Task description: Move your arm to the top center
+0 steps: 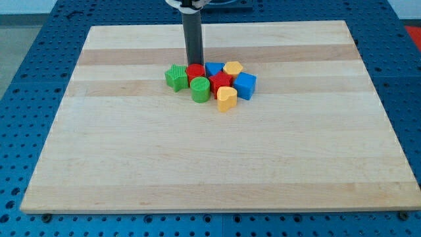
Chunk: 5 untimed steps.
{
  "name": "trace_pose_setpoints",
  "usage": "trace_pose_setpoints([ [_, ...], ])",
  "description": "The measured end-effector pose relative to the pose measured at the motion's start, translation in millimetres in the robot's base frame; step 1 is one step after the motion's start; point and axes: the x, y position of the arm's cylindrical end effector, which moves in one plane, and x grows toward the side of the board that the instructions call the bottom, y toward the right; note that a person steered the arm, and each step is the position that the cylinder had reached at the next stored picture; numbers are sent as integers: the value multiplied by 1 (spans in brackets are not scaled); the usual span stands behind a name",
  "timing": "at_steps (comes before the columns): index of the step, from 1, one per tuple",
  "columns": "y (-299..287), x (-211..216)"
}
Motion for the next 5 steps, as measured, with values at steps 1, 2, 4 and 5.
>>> trace_pose_setpoints([
  [1, -11, -22],
  [2, -55, -20],
  [4, -115, 20],
  [5, -97, -38],
])
